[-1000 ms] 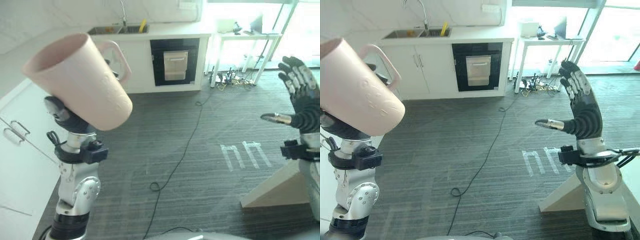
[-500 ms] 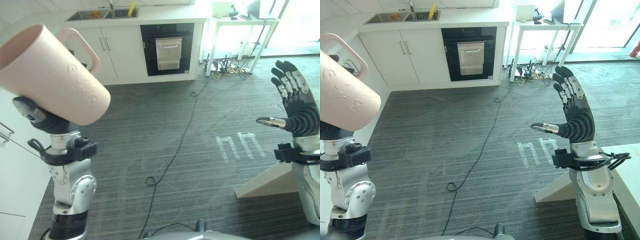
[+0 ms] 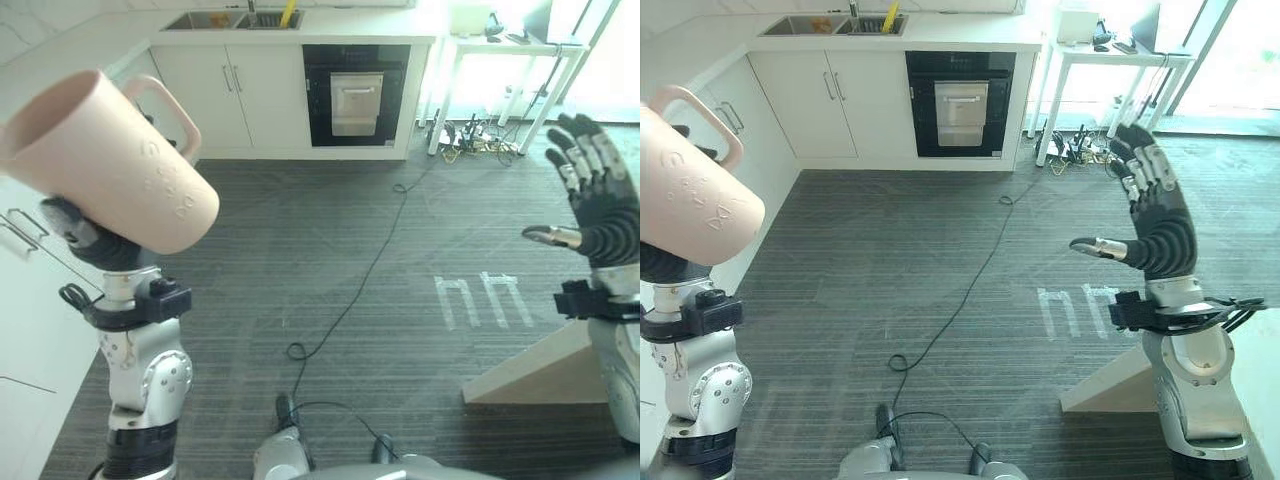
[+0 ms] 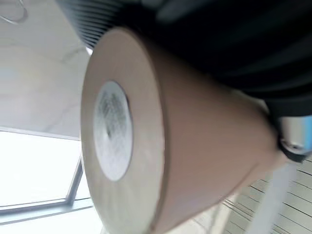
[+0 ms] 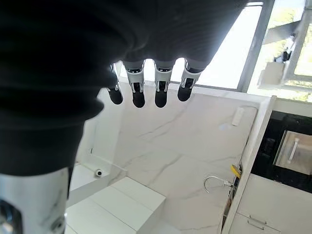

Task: Place the dishes in the dishwasher.

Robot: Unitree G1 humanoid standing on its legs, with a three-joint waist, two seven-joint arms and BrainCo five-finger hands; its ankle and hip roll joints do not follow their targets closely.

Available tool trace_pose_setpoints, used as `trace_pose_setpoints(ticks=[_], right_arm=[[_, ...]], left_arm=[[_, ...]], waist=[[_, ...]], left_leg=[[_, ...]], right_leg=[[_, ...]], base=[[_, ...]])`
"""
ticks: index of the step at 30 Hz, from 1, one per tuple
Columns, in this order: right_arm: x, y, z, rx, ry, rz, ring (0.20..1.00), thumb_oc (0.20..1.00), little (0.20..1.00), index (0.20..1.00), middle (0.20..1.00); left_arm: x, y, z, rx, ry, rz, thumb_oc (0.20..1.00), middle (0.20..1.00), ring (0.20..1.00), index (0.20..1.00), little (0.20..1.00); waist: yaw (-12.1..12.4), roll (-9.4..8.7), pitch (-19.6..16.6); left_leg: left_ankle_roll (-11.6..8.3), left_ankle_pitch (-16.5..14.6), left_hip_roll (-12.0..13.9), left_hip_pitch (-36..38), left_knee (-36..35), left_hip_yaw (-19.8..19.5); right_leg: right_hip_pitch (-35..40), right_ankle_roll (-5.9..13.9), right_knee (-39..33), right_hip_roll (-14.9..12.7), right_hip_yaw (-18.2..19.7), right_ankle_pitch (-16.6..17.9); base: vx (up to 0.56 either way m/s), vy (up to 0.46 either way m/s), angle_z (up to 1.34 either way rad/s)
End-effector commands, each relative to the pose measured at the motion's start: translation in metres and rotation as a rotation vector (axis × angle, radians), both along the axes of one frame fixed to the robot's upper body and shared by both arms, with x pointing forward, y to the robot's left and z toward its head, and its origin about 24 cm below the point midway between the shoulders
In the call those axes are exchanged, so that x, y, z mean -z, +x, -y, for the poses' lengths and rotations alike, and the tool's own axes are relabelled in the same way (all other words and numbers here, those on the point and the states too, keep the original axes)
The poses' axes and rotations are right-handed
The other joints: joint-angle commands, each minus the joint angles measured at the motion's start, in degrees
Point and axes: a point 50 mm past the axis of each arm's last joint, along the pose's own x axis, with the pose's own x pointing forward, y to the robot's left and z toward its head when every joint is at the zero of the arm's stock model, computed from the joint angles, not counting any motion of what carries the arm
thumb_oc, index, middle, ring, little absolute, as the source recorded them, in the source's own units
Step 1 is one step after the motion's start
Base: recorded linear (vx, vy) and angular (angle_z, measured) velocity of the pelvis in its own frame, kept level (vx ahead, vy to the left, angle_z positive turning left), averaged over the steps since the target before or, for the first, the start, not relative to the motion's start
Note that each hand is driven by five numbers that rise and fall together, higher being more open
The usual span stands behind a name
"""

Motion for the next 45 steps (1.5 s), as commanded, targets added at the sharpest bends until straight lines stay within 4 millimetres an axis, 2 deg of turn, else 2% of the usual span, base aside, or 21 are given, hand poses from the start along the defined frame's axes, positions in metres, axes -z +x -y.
trace_pose_setpoints(ticks=[1, 3, 5, 6, 8, 9, 13, 14, 15, 17, 20, 24, 26, 27, 28, 29, 30, 33, 37, 40, 45], right_arm=[[-0.031, -0.010, -0.001, -0.008, -0.032, 0.184, 1.000, 1.000, 1.000, 1.000, 1.000], [-0.027, -0.016, 0.007, 0.018, -0.004, 0.185, 1.000, 1.000, 1.000, 1.000, 1.000], [-0.023, -0.020, 0.009, 0.038, 0.011, 0.167, 1.000, 1.000, 1.000, 1.000, 1.000], [-0.021, -0.021, 0.009, 0.047, 0.010, 0.165, 1.000, 1.000, 1.000, 1.000, 1.000], [-0.020, -0.022, 0.008, 0.050, 0.010, 0.166, 1.000, 1.000, 1.000, 1.000, 1.000], [-0.016, -0.021, 0.004, 0.051, 0.014, 0.161, 1.000, 1.000, 1.000, 1.000, 1.000], [-0.015, -0.019, 0.007, 0.067, -0.003, 0.152, 1.000, 1.000, 1.000, 1.000, 1.000], [-0.015, -0.019, 0.008, 0.073, -0.003, 0.154, 1.000, 1.000, 1.000, 1.000, 1.000], [-0.016, -0.023, 0.014, 0.081, 0.005, 0.168, 1.000, 1.000, 1.000, 1.000, 1.000], [-0.016, -0.025, 0.018, 0.080, 0.003, 0.175, 1.000, 1.000, 1.000, 1.000, 1.000], [-0.019, -0.025, 0.017, 0.068, 0.007, 0.181, 1.000, 1.000, 1.000, 1.000, 1.000], [-0.028, -0.014, 0.015, 0.066, 0.001, 0.192, 1.000, 1.000, 1.000, 1.000, 1.000], [-0.032, -0.015, 0.011, 0.041, -0.031, 0.165, 1.000, 1.000, 1.000, 1.000, 1.000], [-0.033, -0.017, 0.010, 0.009, -0.042, 0.155, 1.000, 1.000, 1.000, 1.000, 1.000], [-0.033, -0.018, 0.010, -0.016, -0.060, 0.147, 1.000, 1.000, 1.000, 1.000, 1.000], [-0.031, -0.018, 0.012, -0.011, -0.075, 0.136, 1.000, 1.000, 1.000, 1.000, 1.000], [-0.031, -0.018, 0.013, -0.003, -0.073, 0.135, 1.000, 1.000, 1.000, 1.000, 1.000], [-0.032, -0.014, 0.010, -0.024, -0.058, 0.140, 1.000, 1.000, 1.000, 1.000, 1.000], [-0.027, -0.009, -0.004, -0.048, -0.077, 0.141, 1.000, 1.000, 1.000, 1.000, 1.000], [-0.029, -0.010, -0.003, -0.032, -0.085, 0.149, 1.000, 1.000, 1.000, 1.000, 1.000], [-0.032, -0.020, 0.008, -0.029, -0.069, 0.171, 1.000, 1.000, 1.000, 1.000, 1.000]], left_arm=[[-0.030, -0.021, 0.010, 0.045, 0.067, 0.144, 0.200, 0.200, 0.200, 0.200, 0.200], [-0.032, -0.017, 0.010, 0.083, 0.082, 0.136, 0.200, 0.200, 0.200, 0.200, 0.200], [-0.032, -0.015, 0.015, 0.118, 0.100, 0.128, 0.200, 0.200, 0.200, 0.200, 0.200], [-0.033, -0.014, 0.018, 0.134, 0.113, 0.128, 0.200, 0.200, 0.200, 0.200, 0.200], [-0.032, -0.013, 0.019, 0.140, 0.121, 0.127, 0.200, 0.200, 0.200, 0.200, 0.200], [-0.031, -0.010, 0.022, 0.142, 0.139, 0.122, 0.200, 0.200, 0.200, 0.200, 0.200], [-0.037, -0.005, 0.021, 0.155, 0.130, 0.127, 0.200, 0.200, 0.200, 0.200, 0.200], [-0.038, -0.004, 0.021, 0.162, 0.131, 0.131, 0.200, 0.200, 0.200, 0.200, 0.200], [-0.036, -0.006, 0.024, 0.173, 0.134, 0.139, 0.200, 0.200, 0.200, 0.200, 0.200], [-0.035, -0.006, 0.026, 0.165, 0.133, 0.137, 0.200, 0.200, 0.200, 0.200, 0.200], [-0.035, -0.008, 0.027, 0.147, 0.143, 0.146, 0.200, 0.200, 0.200, 0.200, 0.200], [-0.039, -0.012, 0.020, 0.122, 0.147, 0.170, 0.200, 0.200, 0.200, 0.200, 0.200], [-0.035, -0.015, 0.016, 0.088, 0.113, 0.145, 0.200, 0.200, 0.200, 0.200, 0.200], [-0.033, -0.016, 0.016, 0.072, 0.118, 0.139, 0.200, 0.200, 0.200, 0.200, 0.200], [-0.030, -0.018, 0.016, 0.057, 0.117, 0.130, 0.200, 0.200, 0.200, 0.200, 0.200], [-0.026, -0.019, 0.013, 0.062, 0.112, 0.117, 0.200, 0.200, 0.200, 0.200, 0.200], [-0.026, -0.018, 0.012, 0.070, 0.112, 0.114, 0.200, 0.200, 0.200, 0.200, 0.200], [-0.022, -0.020, 0.010, 0.067, 0.130, 0.099, 0.200, 0.200, 0.200, 0.200, 0.200], [-0.020, -0.020, 0.010, 0.045, 0.111, 0.098, 0.200, 0.200, 0.200, 0.200, 0.200], [-0.020, -0.017, 0.012, 0.067, 0.104, 0.117, 0.200, 0.200, 0.200, 0.200, 0.200], [-0.032, -0.014, 0.010, 0.059, 0.123, 0.160, 0.200, 0.200, 0.200, 0.200, 0.200]], waist=[[4.43, -0.80, -2.55], [4.75, -2.24, -3.11], [4.93, -3.77, -4.00], [4.43, -2.66, -4.30], [4.06, -1.64, -4.26], [2.02, 0.63, -3.66], [0.10, 0.11, -3.55], [-0.55, 0.03, -3.42], [-3.01, -0.28, -2.65], [-5.08, 1.03, -1.99], [-5.17, 1.70, -0.97], [-4.61, 0.59, -4.26], [-4.98, 2.18, -6.13], [-4.76, 1.02, -6.26], [-3.91, -0.91, -5.39], [-2.24, -2.70, -3.49], [-1.92, -3.04, -3.11], [-0.51, -2.54, -2.29], [0.70, 0.23, -2.73], [0.74, 0.38, -3.56], [0.10, -0.43, -5.73]], left_leg=[[1.64, 10.50, -2.54, -1.69, 0.19, -1.38], [3.87, 8.64, -4.73, -1.55, 3.08, 0.90], [6.07, 7.13, -8.24, 1.77, 2.82, 0.06], [6.86, 6.78, -8.54, 4.41, 1.81, -0.31], [7.44, 6.49, -8.61, 6.20, 0.95, -0.66], [8.37, 4.28, -8.90, 11.43, 0.13, -1.26], [8.40, 2.48, -10.53, 13.86, 0.13, -3.36], [8.16, 2.01, -10.51, 14.35, 0.13, -4.00], [7.30, -0.20, -9.98, 16.58, 0.13, -4.81], [7.08, -1.47, -9.18, 18.41, 0.13, -6.01], [7.31, -3.81, -8.60, 21.11, 0.13, -4.93], [6.07, -7.10, -6.70, 28.06, 1.38, -1.53], [-0.17, 7.14, -0.99, 27.42, 17.19, -0.68], [-1.81, 11.18, -0.51, 22.77, 26.35, -0.82], [-2.62, 12.93, -0.73, 16.92, 36.79, -0.45], [-1.18, 10.10, 0.02, 5.93, 47.82, -1.25], [-0.45, 9.21, 0.21, 3.02, 49.36, -1.49], [1.33, 6.44, -1.61, 1.31, 36.49, 0.67], [0.57, 12.07, -1.74, 4.02, 2.17, 0.58], [-1.21, 14.43, 0.27, 2.14, 0.13, 2.31], [2.41, 7.42, -3.92, 6.75, 0.13, 2.92]], right_leg=[[13.27, 4.03, 1.75, 0.22, 4.58, -6.12], [14.49, 6.69, 6.82, -3.16, 3.20, -5.97], [11.51, 9.40, 20.72, -7.84, 1.24, 6.03], [8.74, 9.58, 27.46, -8.35, 1.07, 10.79], [5.97, 9.56, 33.62, -8.16, 1.67, 11.73], [-4.62, 7.72, 42.40, -6.70, 2.52, 10.68], [-9.85, 6.35, 26.88, -3.29, -1.17, 5.68], [-9.49, 6.30, 22.22, -2.97, -2.24, 5.82], [-11.23, 7.20, 6.37, -3.02, -2.29, 8.72], [-15.73, 8.21, -1.02, -2.80, 0.94, 11.50], [-20.98, 8.75, -1.02, -4.76, -1.52, 12.52], [-14.21, 8.33, -0.83, -4.14, -4.10, 14.78], [-10.00, 3.89, -0.74, 1.22, -4.40, 12.12], [-7.66, 2.00, -1.02, 2.01, -3.03, 10.53], [-4.50, 0.28, -1.02, 1.93, -0.90, 8.81], [-1.04, -1.01, -1.02, 1.63, 0.65, 7.95], [-0.59, -1.09, -1.02, 1.63, 0.59, 7.71], [1.22, -0.25, -1.02, 2.80, 1.59, 5.59], [3.33, 2.38, -1.02, 3.03, 4.01, 3.41], [7.15, 3.30, -1.02, 1.64, 2.36, 1.36], [9.25, 6.83, 1.97, -3.19, 0.93, 2.80]], base=[[0.62, 0.391, -0.75], [0.62, 0.396, -0.68], [0.52, 0.379, -0.21], [0.39, 0.318, -0.07], [0.37, 0.290, 0.08], [0.41, 0.276, 0.38], [0.43, 0.086, -0.06], [0.61, -0.168, 0.42], [0.53, -0.165, 0.58], [0.61, -0.189, 0.86], [0.52, -0.213, 0.59], [0.77, -0.385, -0.11], [0.94, -0.619, -0.28], [0.75, -0.657, -0.61], [0.65, -0.573, -0.96], [0.48, -0.391, -1.06], [0.39, -0.195, -1.21], [0.37, 0.050, -0.81], [0.50, 0.256, -1.01], [0.41, 0.252, -0.55], [0.43, 0.353, -0.05]])
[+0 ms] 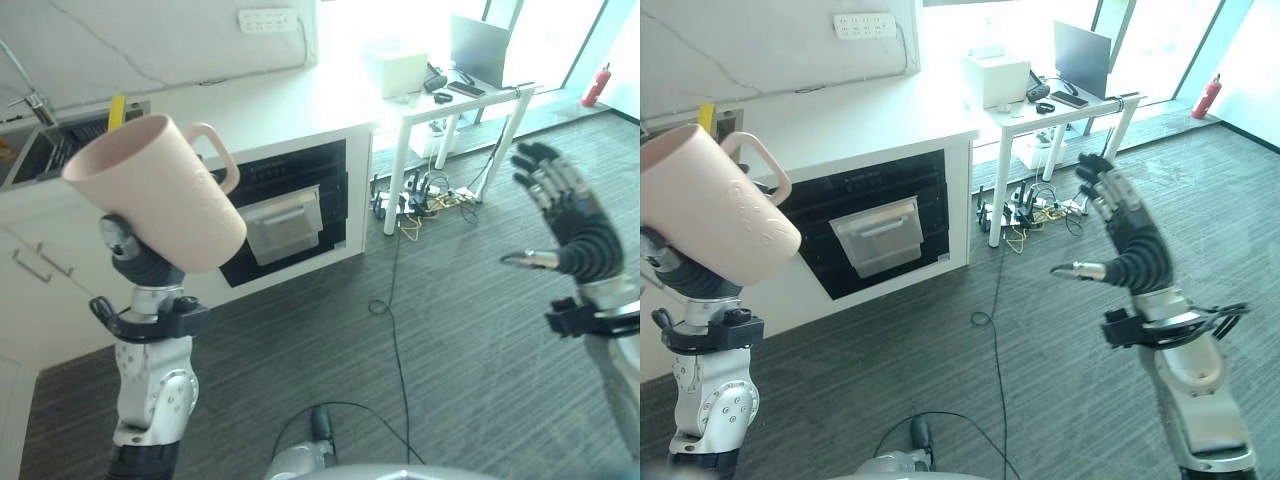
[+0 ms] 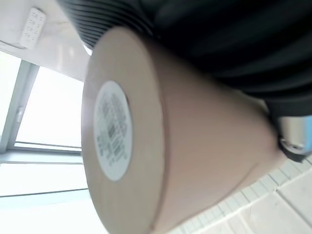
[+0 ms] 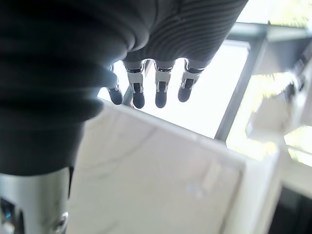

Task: Place the dishes in the dishwasher.

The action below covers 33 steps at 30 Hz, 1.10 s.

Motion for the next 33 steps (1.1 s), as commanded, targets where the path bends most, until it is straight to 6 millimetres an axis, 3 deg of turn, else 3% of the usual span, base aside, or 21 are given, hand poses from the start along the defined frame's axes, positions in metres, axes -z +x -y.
trace_pose_setpoints(ticks=[1, 6, 7, 9, 11, 13, 14, 15, 16, 17, 18, 20, 22, 24, 26, 30, 31, 33], right_arm=[[-0.014, -0.006, -0.010, -0.062, 0.035, 0.120, 1.000, 1.000, 1.000, 1.000, 1.000], [-0.013, -0.002, -0.013, -0.045, 0.050, 0.124, 1.000, 1.000, 1.000, 1.000, 1.000], [-0.010, -0.002, -0.014, -0.048, 0.056, 0.122, 1.000, 1.000, 1.000, 1.000, 1.000], [-0.006, -0.003, -0.015, -0.055, 0.058, 0.116, 1.000, 1.000, 1.000, 1.000, 1.000], [-0.004, -0.003, -0.015, -0.053, 0.056, 0.108, 1.000, 1.000, 1.000, 1.000, 1.000], [-0.003, -0.001, -0.015, -0.054, 0.052, 0.096, 1.000, 1.000, 1.000, 1.000, 1.000], [-0.004, -0.002, -0.012, -0.045, 0.058, 0.106, 1.000, 1.000, 1.000, 1.000, 1.000], [-0.003, -0.001, -0.012, -0.043, 0.062, 0.109, 1.000, 1.000, 1.000, 1.000, 1.000], [-0.003, -0.001, -0.012, -0.043, 0.062, 0.110, 1.000, 1.000, 1.000, 1.000, 1.000], [-0.005, 0.001, -0.015, -0.040, 0.060, 0.117, 1.000, 1.000, 1.000, 1.000, 1.000], [-0.006, 0.001, -0.015, -0.036, 0.057, 0.120, 1.000, 1.000, 1.000, 1.000, 1.000], [-0.013, 0.002, -0.015, -0.048, 0.041, 0.125, 1.000, 1.000, 1.000, 1.000, 1.000], [-0.017, 0.008, -0.019, -0.050, 0.037, 0.112, 1.000, 1.000, 1.000, 1.000, 1.000], [-0.019, 0.010, -0.021, -0.060, 0.031, 0.098, 1.000, 1.000, 1.000, 1.000, 1.000], [-0.019, 0.009, -0.021, -0.067, 0.056, 0.080, 1.000, 1.000, 1.000, 1.000, 1.000], [-0.011, 0.010, -0.021, -0.051, 0.056, 0.027, 1.000, 1.000, 1.000, 1.000, 1.000], [-0.008, 0.014, -0.020, -0.031, 0.059, -0.005, 1.000, 1.000, 1.000, 1.000, 1.000], [-0.006, 0.018, -0.021, -0.030, 0.067, -0.015, 1.000, 1.000, 1.000, 1.000, 1.000]], left_arm=[[-0.023, -0.010, 0.006, 0.007, 0.077, 0.128, 0.200, 0.200, 0.200, 0.200, 0.200], [-0.026, -0.005, 0.011, 0.012, 0.093, 0.124, 0.200, 0.200, 0.200, 0.200, 0.200], [-0.025, -0.005, 0.012, 0.007, 0.103, 0.117, 0.200, 0.200, 0.200, 0.200, 0.200], [-0.023, -0.005, 0.012, 0.006, 0.108, 0.111, 0.200, 0.200, 0.200, 0.200, 0.200], [-0.022, -0.005, 0.012, 0.004, 0.112, 0.109, 0.200, 0.200, 0.200, 0.200, 0.200], [-0.026, -0.004, 0.013, 0.007, 0.111, 0.116, 0.200, 0.200, 0.200, 0.200, 0.200], [-0.030, -0.003, 0.015, 0.019, 0.111, 0.129, 0.200, 0.200, 0.200, 0.200, 0.200], [-0.031, -0.003, 0.016, 0.024, 0.109, 0.131, 0.200, 0.200, 0.200, 0.200, 0.200], [-0.031, -0.003, 0.016, 0.023, 0.109, 0.131, 0.200, 0.200, 0.200, 0.200, 0.200], [-0.032, -0.003, 0.018, 0.028, 0.110, 0.135, 0.200, 0.200, 0.200, 0.200, 0.200], [-0.034, -0.003, 0.018, 0.033, 0.112, 0.139, 0.200, 0.200, 0.200, 0.200, 0.200], [-0.037, -0.004, 0.019, 0.031, 0.115, 0.153, 0.200, 0.200, 0.200, 0.200, 0.200], [-0.036, -0.004, 0.019, 0.021, 0.096, 0.144, 0.200, 0.200, 0.200, 0.200, 0.200], [-0.032, -0.006, 0.016, 0.016, 0.070, 0.127, 0.200, 0.200, 0.200, 0.200, 0.200], [-0.028, -0.010, 0.012, -0.014, 0.080, 0.094, 0.200, 0.200, 0.200, 0.200, 0.200], [-0.025, -0.010, 0.013, -0.007, 0.089, 0.072, 0.200, 0.200, 0.200, 0.200, 0.200], [-0.023, -0.005, 0.015, 0.015, 0.086, 0.055, 0.200, 0.200, 0.200, 0.200, 0.200], [-0.021, 0.004, 0.019, 0.031, 0.078, 0.033, 0.200, 0.200, 0.200, 0.200, 0.200]], waist=[[3.54, -0.89, -3.50], [4.80, -1.42, -4.40], [5.15, -1.24, -4.42], [4.53, -0.22, -3.90], [4.26, 0.01, -3.70], [4.35, -0.36, -3.69], [3.89, -0.59, -3.26], [3.35, -0.65, -3.01], [3.26, -0.62, -2.93], [2.25, -0.84, -2.34], [2.09, -0.87, -2.13], [2.98, -1.04, -2.31], [3.64, -1.32, -2.62], [4.47, -1.27, -3.00], [4.94, -0.62, -3.28], [4.68, 0.16, -3.18], [3.94, 0.40, -3.16], [3.28, 0.70, -3.06]], left_leg=[[-14.51, 4.23, 10.04, 3.77, -4.44, -3.23], [-12.17, 2.59, 6.82, 5.35, -4.44, -6.47], [-10.96, 1.76, 5.35, 6.65, -4.44, -7.74], [-9.89, 0.68, 4.82, 8.44, -4.44, -9.71], [-9.60, 0.12, 4.69, 9.31, -4.44, -10.31], [-10.03, -0.26, 5.00, 9.76, -4.44, -11.11], [-10.73, -1.53, 6.02, 10.20, -4.44, -12.34], [-11.09, -2.43, 6.58, 10.66, -4.44, -13.10], [-11.14, -2.56, 6.69, 10.78, -4.44, -13.21], [-11.50, -2.94, 7.39, 11.30, -4.44, -13.68], [-11.58, -3.31, 7.66, 11.45, -4.44, -14.03], [-12.19, -3.41, 9.04, 11.20, -4.44, -13.82], [-13.46, -3.00, 10.99, 10.89, -4.44, -12.87], [-14.25, -2.55, 12.49, 11.35, -4.44, -11.25], [-15.33, -1.91, 14.35, 11.40, -4.44, -10.70], [-16.87, -0.70, 16.77, 11.02, -4.44, -8.50], [-17.80, 0.49, 18.41, 10.95, -4.44, -5.20], [-18.18, 0.72, 18.60, 10.74, -4.44, -4.02]], right_leg=[[-7.37, 2.82, -3.93, -3.22, -2.74, 15.73], [-9.75, 3.76, 3.90, -5.17, -3.08, 18.61], [-12.46, 4.26, 11.79, -5.89, -3.43, 21.43], [-17.54, 3.94, 21.34, -4.65, -1.13, 23.15], [-21.68, 3.19, 23.76, -4.43, -0.25, 22.52], [-23.20, 2.10, 15.61, -6.32, -2.56, 20.69], [-21.85, 2.05, 3.18, -7.58, -3.03, 20.41], [-21.45, 2.46, -2.07, -7.68, -1.33, 21.54], [-21.05, 2.52, -2.96, -7.61, -1.26, 21.98], [-22.03, 2.94, -5.46, -7.31, 1.74, 24.73], [-22.21, 3.15, -5.41, -7.03, 2.60, 24.55], [-19.81, 3.71, -7.06, -7.29, -0.63, 21.79], [-18.33, 3.93, -8.55, -6.26, -0.69, 20.07], [-17.84, 3.57, -8.55, -5.80, -2.32, 19.14], [-16.95, 2.29, -8.55, -4.14, -1.61, 17.88], [-16.21, 2.07, -8.55, -4.08, -3.95, 16.81], [-16.05, 2.44, -8.55, -4.73, -6.25, 17.01], [-15.98, 2.70, -8.55, -5.28, -7.88, 17.19]], base=[[0.29, 0.248, 0.42], [0.25, 0.241, 0.51], [0.23, 0.267, 0.38], [0.23, 0.266, 0.42], [0.13, 0.082, 0.46], [0.22, -0.136, -0.07], [0.27, -0.326, -0.04], [0.20, -0.282, 0.32], [0.13, -0.248, 0.44], [0.09, -0.189, 0.59], [0.12, -0.318, 0.70], [0.07, -0.326, 0.89], [0.07, -0.318, 0.34], [0.09, -0.240, 0.32], [0.14, -0.255, 0.08], [0.06, -0.102, -0.01], [-0.05, -0.006, 0.13], [-0.05, 0.042, 0.55]])
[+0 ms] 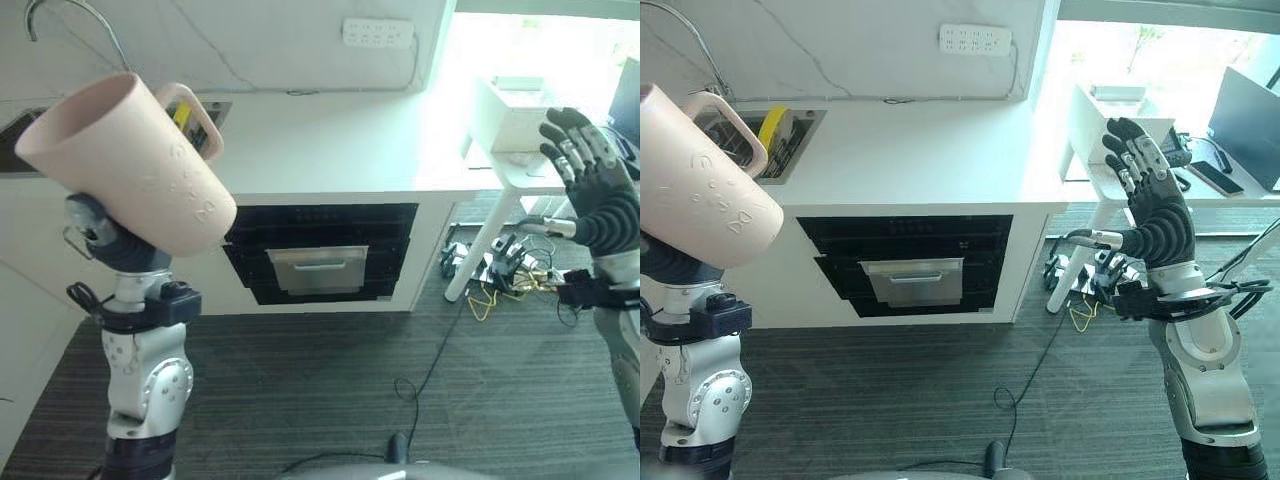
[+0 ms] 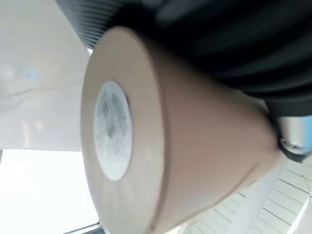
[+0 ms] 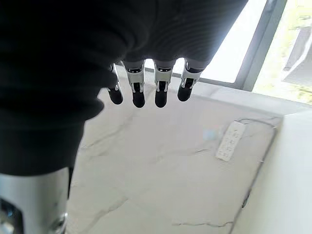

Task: Place the dishes in the dishwasher.

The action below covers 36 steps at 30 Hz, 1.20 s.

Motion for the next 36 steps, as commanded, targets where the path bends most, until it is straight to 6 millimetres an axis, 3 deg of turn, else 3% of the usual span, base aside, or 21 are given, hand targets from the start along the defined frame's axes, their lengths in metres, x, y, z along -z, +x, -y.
trace_pose_setpoints(ticks=[1, 12, 21, 23, 24, 25, 26, 28, 29, 30, 33, 35, 36], right_arm=[[-0.012, -0.002, -0.013, -0.054, 0.037, 0.060, 1.000, 1.000, 1.000, 1.000, 1.000], [0.008, 0.014, -0.043, -0.170, 0.079, -0.053, 1.000, 1.000, 1.000, 1.000, 1.000], [0.014, 0.020, -0.061, -0.284, 0.070, -0.123, 1.000, 1.000, 1.000, 1.000, 1.000], [0.014, 0.023, -0.062, -0.335, 0.075, -0.155, 1.000, 1.000, 1.000, 1.000, 1.000], [0.014, 0.024, -0.062, -0.342, 0.076, -0.158, 1.000, 1.000, 1.000, 1.000, 1.000], [0.011, 0.028, -0.061, -0.364, 0.081, -0.165, 1.000, 1.000, 1.000, 1.000, 1.000], [0.010, 0.030, -0.060, -0.363, 0.082, -0.168, 1.000, 1.000, 1.000, 1.000, 1.000], [0.007, 0.036, -0.064, -0.357, 0.082, -0.176, 1.000, 1.000, 1.000, 1.000, 1.000], [0.013, 0.034, -0.063, -0.371, 0.100, -0.193, 1.000, 1.000, 1.000, 1.000, 1.000], [0.015, 0.032, -0.061, -0.374, 0.109, -0.195, 1.000, 1.000, 1.000, 1.000, 1.000], [0.020, 0.026, -0.056, -0.389, 0.145, -0.216, 1.000, 1.000, 1.000, 1.000, 1.000], [0.027, 0.020, -0.052, -0.390, 0.176, -0.232, 1.000, 1.000, 1.000, 1.000, 1.000], [0.030, 0.019, -0.052, -0.395, 0.189, -0.247, 1.000, 1.000, 1.000, 1.000, 1.000]], left_arm=[[-0.014, 0.007, 0.007, 0.002, 0.096, 0.041, 0.200, 0.200, 0.200, 0.200, 0.200], [0.006, 0.037, 0.029, -0.140, 0.264, -0.083, 0.200, 0.200, 0.200, 0.200, 0.200], [0.023, 0.056, 0.034, -0.264, 0.342, -0.171, 0.200, 0.200, 0.200, 0.200, 0.200], [0.026, 0.054, 0.031, -0.282, 0.340, -0.170, 0.200, 0.200, 0.200, 0.200, 0.200], [0.026, 0.053, 0.031, -0.283, 0.340, -0.164, 0.200, 0.200, 0.200, 0.200, 0.200], [0.024, 0.050, 0.033, -0.280, 0.353, -0.124, 0.200, 0.200, 0.200, 0.200, 0.200], [0.023, 0.049, 0.035, -0.274, 0.355, -0.110, 0.200, 0.200, 0.200, 0.200, 0.200], [0.020, 0.049, 0.038, -0.255, 0.350, -0.085, 0.200, 0.200, 0.200, 0.200, 0.200], [0.018, 0.049, 0.043, -0.235, 0.350, -0.057, 0.200, 0.200, 0.200, 0.200, 0.200], [0.016, 0.049, 0.045, -0.221, 0.360, -0.039, 0.200, 0.200, 0.200, 0.200, 0.200], [0.007, 0.051, 0.053, -0.196, 0.387, -0.006, 0.200, 0.200, 0.200, 0.200, 0.200], [0.005, 0.053, 0.055, -0.172, 0.399, 0.003, 0.200, 0.200, 0.200, 0.200, 0.200], [0.006, 0.054, 0.057, -0.161, 0.403, 0.005, 0.200, 0.200, 0.200, 0.200, 0.200]], waist=[[-0.81, -3.06, -3.25], [-1.73, -2.53, -3.62], [-2.17, -3.19, -3.97], [-2.25, -3.32, -3.59], [-2.19, -3.44, -3.28], [-0.87, -4.71, -1.01], [-0.53, -4.90, -0.25], [-0.18, -5.33, 0.72], [-0.62, -5.27, 0.74], [-0.62, -5.44, 0.84], [-0.53, -5.86, -0.83], [-1.30, -5.93, -1.13], [-1.86, -5.65, -1.12]], left_leg=[[-2.78, 9.20, 1.44, -2.72, -2.17, 4.92], [-1.44, 7.30, -0.50, -0.71, -2.17, 5.63], [-1.47, 7.19, 0.26, 0.62, -2.17, 6.79], [-1.90, 8.15, 0.43, 2.37, -2.17, 8.56], [-2.11, 8.96, 0.22, 2.69, -1.44, 9.06], [-3.38, 11.26, 0.42, -1.97, 10.22, 7.80], [-3.77, 11.39, 0.78, -4.99, 14.01, 6.47], [-3.41, 10.80, 1.00, -7.50, 7.39, 6.96], [-3.66, 14.17, 2.12, -6.28, -1.24, 9.92], [-3.65, 14.37, 2.05, -6.45, -1.35, 9.99], [-1.88, 11.64, -1.76, -5.55, -2.17, 5.81], [-0.42, 10.94, -3.25, -4.48, -2.17, 6.74], [0.36, 10.38, -3.99, -3.75, -2.17, 5.81]], right_leg=[[4.80, 4.70, 0.05, -6.58, -3.38, -1.90], [5.67, 5.86, 0.05, -8.69, -3.46, -1.38], [6.66, 5.40, 0.05, -7.70, -3.09, -2.01], [6.97, 4.42, 0.05, -6.02, -1.65, -2.64], [7.05, 4.08, 0.05, -5.57, -0.96, -2.78], [7.84, 2.37, 0.05, -4.69, 0.99, -2.66], [8.08, 1.89, 0.05, -4.28, 1.17, -2.52], [8.81, 2.86, 0.05, -4.64, 0.93, -2.50], [10.15, 4.20, 0.05, -6.00, -0.87, -2.84], [11.16, 4.63, 0.05, -6.70, -1.38, -2.91], [12.85, 7.10, 0.94, -10.35, -3.04, -1.96], [10.44, 7.76, 9.87, -12.63, -4.11, 1.26], [7.94, 7.57, 14.82, -12.54, -2.41, 1.87]], base=[[-0.04, 0.087, 1.02], [0.00, 0.056, 0.11], [0.02, -0.054, -0.05], [0.08, -0.064, 0.00], [0.02, -0.090, -0.10], [-0.03, -0.084, -0.14], [0.00, 0.030, -0.28], [0.11, 0.295, 0.13], [0.18, 0.414, 0.25], [0.22, 0.503, 0.08], [0.20, 0.371, -0.23], [0.20, 0.331, -0.45], [0.19, 0.247, -0.12]])
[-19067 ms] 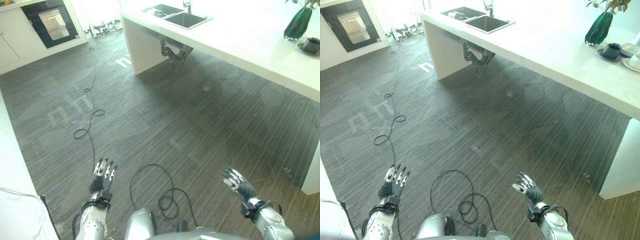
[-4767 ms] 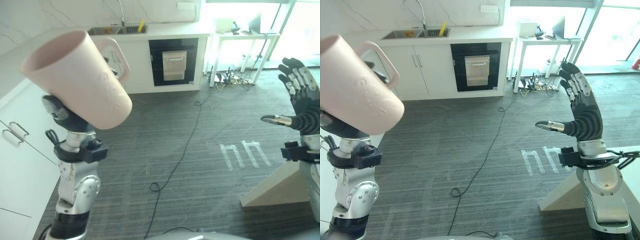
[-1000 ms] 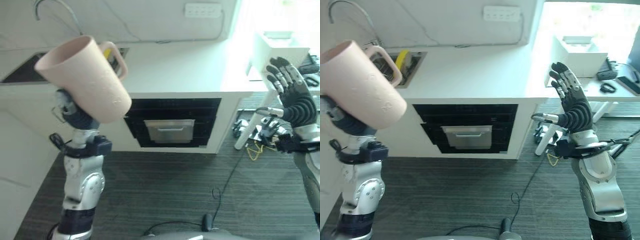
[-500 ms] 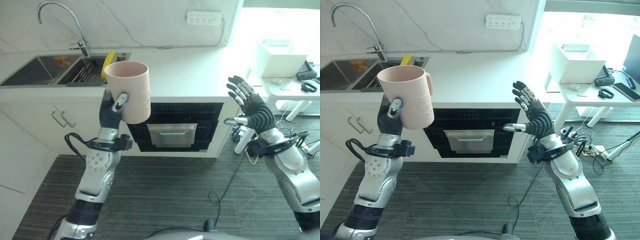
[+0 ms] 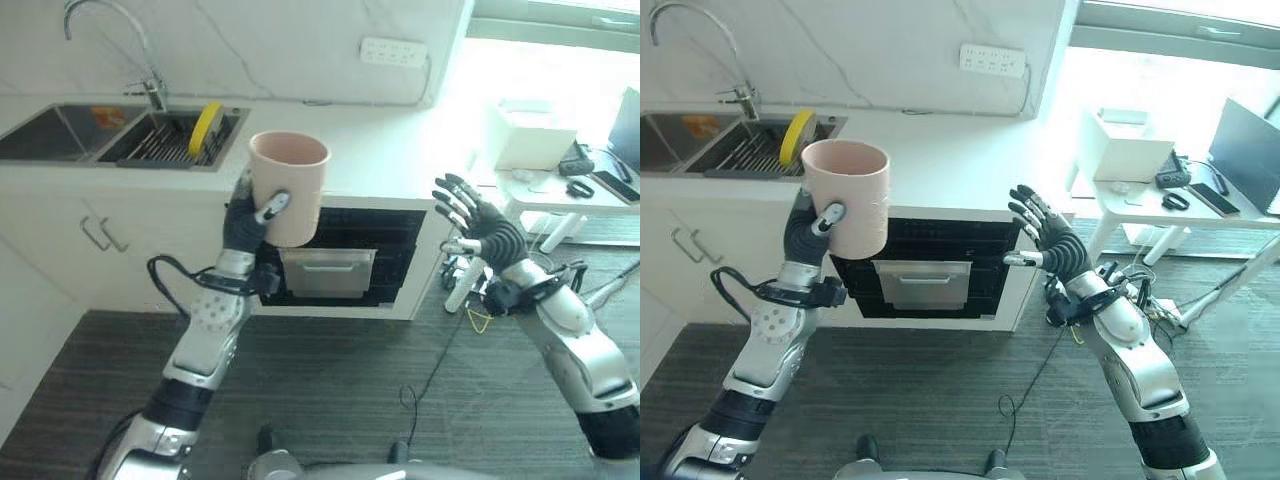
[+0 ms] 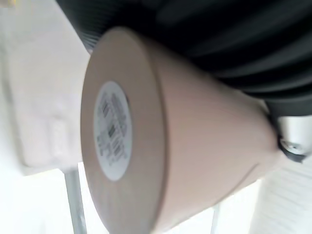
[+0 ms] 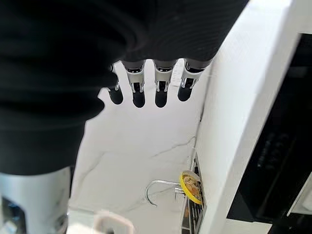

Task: Place the dishes in the dishwasher.

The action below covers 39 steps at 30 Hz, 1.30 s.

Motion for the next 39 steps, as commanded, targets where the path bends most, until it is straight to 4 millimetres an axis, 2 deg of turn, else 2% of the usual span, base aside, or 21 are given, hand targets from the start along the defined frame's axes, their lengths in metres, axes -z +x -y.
trace_pose_setpoints(ticks=[1, 3, 4, 5, 6, 7, 8, 9, 12, 13, 14, 15, 19, 25, 31, 39], right_arm=[[-0.024, -0.001, -0.007, -0.070, 0.084, 0.112, 1.000, 1.000, 1.000, 1.000, 1.000], [-0.018, 0.001, -0.010, -0.071, 0.082, 0.079, 1.000, 1.000, 1.000, 1.000, 1.000], [-0.016, 0.002, -0.014, -0.100, 0.089, 0.065, 1.000, 1.000, 1.000, 1.000, 1.000], [-0.015, 0.004, -0.020, -0.131, 0.085, 0.060, 1.000, 1.000, 1.000, 1.000, 1.000], [-0.014, 0.006, -0.028, -0.148, 0.077, 0.056, 1.000, 1.000, 1.000, 1.000, 1.000], [-0.014, 0.008, -0.028, -0.145, 0.079, 0.052, 1.000, 1.000, 1.000, 1.000, 1.000], [-0.015, 0.012, -0.035, -0.168, 0.086, 0.024, 1.000, 1.000, 1.000, 1.000, 1.000], [-0.015, 0.015, -0.037, -0.176, 0.081, 0.014, 1.000, 1.000, 1.000, 1.000, 1.000], [-0.021, 0.021, -0.043, -0.211, 0.046, -0.017, 1.000, 1.000, 1.000, 1.000, 1.000], [-0.024, 0.022, -0.043, -0.205, 0.016, -0.016, 1.000, 1.000, 1.000, 1.000, 1.000], [-0.028, 0.025, -0.044, -0.185, 0.001, -0.004, 1.000, 1.000, 1.000, 1.000, 1.000], [-0.032, 0.026, -0.047, -0.189, 0.006, 0.006, 1.000, 1.000, 1.000, 1.000, 1.000], [-0.033, 0.028, -0.055, -0.176, 0.003, 0.019, 1.000, 1.000, 1.000, 1.000, 1.000], [-0.024, 0.035, -0.070, -0.166, 0.000, -0.065, 1.000, 1.000, 1.000, 1.000, 1.000], [-0.017, 0.034, -0.079, -0.175, 0.022, -0.124, 1.000, 1.000, 1.000, 1.000, 1.000], [-0.025, 0.036, -0.092, -0.199, 0.014, -0.098, 1.000, 1.000, 1.000, 1.000, 1.000]], left_arm=[[-0.023, -0.009, -0.002, 0.025, 0.008, 0.144, 0.200, 0.200, 0.200, 0.200, 0.200], [-0.027, -0.008, -0.001, 0.048, 0.001, 0.148, 0.200, 0.200, 0.200, 0.200, 0.200], [-0.030, -0.009, 0.000, 0.046, 0.006, 0.162, 0.200, 0.200, 0.200, 0.200, 0.200], [-0.032, -0.009, 0.000, 0.041, 0.009, 0.168, 0.200, 0.200, 0.200, 0.200, 0.200], [-0.033, -0.007, 0.000, 0.039, -0.003, 0.166, 0.200, 0.200, 0.200, 0.200, 0.200], [-0.033, -0.007, 0.001, 0.050, -0.006, 0.165, 0.200, 0.200, 0.200, 0.200, 0.200], [-0.034, -0.006, 0.005, 0.073, -0.018, 0.166, 0.200, 0.200, 0.200, 0.200, 0.200], [-0.034, -0.006, 0.006, 0.076, -0.025, 0.161, 0.200, 0.200, 0.200, 0.200, 0.200], [-0.031, -0.006, 0.005, 0.097, -0.080, 0.123, 0.200, 0.200, 0.200, 0.200, 0.200], [-0.029, -0.008, 0.007, 0.130, -0.121, 0.092, 0.200, 0.200, 0.200, 0.200, 0.200], [-0.026, -0.007, 0.011, 0.153, -0.129, 0.079, 0.200, 0.200, 0.200, 0.200, 0.200], [-0.026, -0.004, 0.014, 0.155, -0.138, 0.073, 0.200, 0.200, 0.200, 0.200, 0.200], [-0.027, 0.000, 0.020, 0.151, -0.154, 0.069, 0.200, 0.200, 0.200, 0.200, 0.200], [-0.024, 0.006, 0.027, 0.131, -0.155, 0.013, 0.200, 0.200, 0.200, 0.200, 0.200], [-0.019, 0.007, 0.029, 0.120, -0.137, -0.019, 0.200, 0.200, 0.200, 0.200, 0.200], [-0.013, 0.011, 0.033, 0.116, -0.109, -0.046, 0.200, 0.200, 0.200, 0.200, 0.200]], waist=[[0.32, 0.38, -0.96], [0.13, 0.58, -1.11], [0.32, 0.53, -1.21], [0.37, 0.43, -1.17], [0.13, 0.13, -0.78], [0.43, 0.15, -0.76], [0.79, 0.27, -1.00], [0.86, 0.29, -1.29], [0.71, 0.59, -2.11], [1.19, 0.82, -1.38], [1.09, 0.64, -0.61], [0.51, 0.82, -0.74], [0.09, 1.50, -1.62], [0.27, 2.11, -2.51], [0.49, 2.00, -2.80], [1.00, 1.81, -2.97]], left_leg=[[-1.66, 9.32, 0.75, 5.80, -11.98, -0.77], [-1.74, 8.40, 1.01, 6.76, -11.98, -1.54], [-2.31, 7.97, 1.63, 6.89, -11.98, -0.82], [-2.90, 7.63, 2.37, 7.12, -11.98, 0.17], [-2.98, 6.98, 2.52, 7.62, -11.98, 0.18], [-2.98, 7.07, 2.90, 7.61, -11.98, 0.13], [-3.42, 7.41, 4.46, 7.70, -11.98, 0.90], [-3.73, 7.68, 5.06, 7.78, -11.98, 1.20], [-4.63, 8.49, 6.84, 9.26, -11.98, 3.35], [-5.49, 9.96, 7.30, 10.02, -11.74, 4.76], [-6.18, 10.98, 8.58, 9.24, -11.97, 6.11], [-6.49, 10.70, 9.20, 8.82, -11.98, 5.53], [-5.77, 8.83, 7.79, 8.91, -11.98, 2.38], [-5.05, 7.12, 6.94, 10.70, -11.98, 2.31], [-4.99, 6.78, 7.34, 11.23, -11.98, 2.54], [-5.18, 6.72, 7.80, 11.64, -11.98, 2.65]], right_leg=[[2.58, 3.53, 13.99, -1.16, 5.24, 5.66], [0.96, 2.26, 8.68, -0.06, 4.76, 4.27], [1.17, 2.48, 2.70, -0.30, 2.52, 4.81], [1.38, 3.01, -1.90, -0.51, 0.58, 7.15], [0.51, 3.44, -1.55, -0.98, 1.77, 9.89], [0.52, 3.67, -2.10, -0.87, 1.94, 8.74], [0.49, 3.67, -2.10, 0.05, 1.09, 6.22], [0.74, 3.56, -2.10, 0.59, 0.83, 5.66], [2.01, 2.09, -2.10, 2.78, 1.57, 4.00], [3.14, 1.13, -2.10, 3.63, 2.47, 2.99], [3.77, 1.45, -2.10, 3.01, 1.74, 2.86], [3.59, 2.04, -2.10, 2.61, 1.38, 3.04], [3.22, 2.42, -2.10, 1.91, 1.94, 3.12], [3.88, 2.90, -2.10, 1.10, 1.97, 2.98], [4.13, 2.82, -2.10, 1.25, 2.07, 2.67], [4.51, 2.60, -2.10, 1.53, 2.01, 2.40]], base=[[0.19, 0.115, 0.23], [0.17, -0.068, 0.23], [0.10, -0.237, 0.10], [0.08, -0.324, 0.20], [0.07, -0.285, 0.09], [0.08, -0.377, 0.11], [0.06, -0.318, 0.22], [0.12, -0.396, 0.27], [0.19, -0.246, 0.18], [0.15, -0.205, -0.11], [0.11, -0.156, -0.13], [0.00, -0.053, 0.11], [0.02, -0.001, 0.07], [0.05, 0.006, -0.07], [0.01, -0.002, 0.00], [0.00, -0.002, 0.00]])
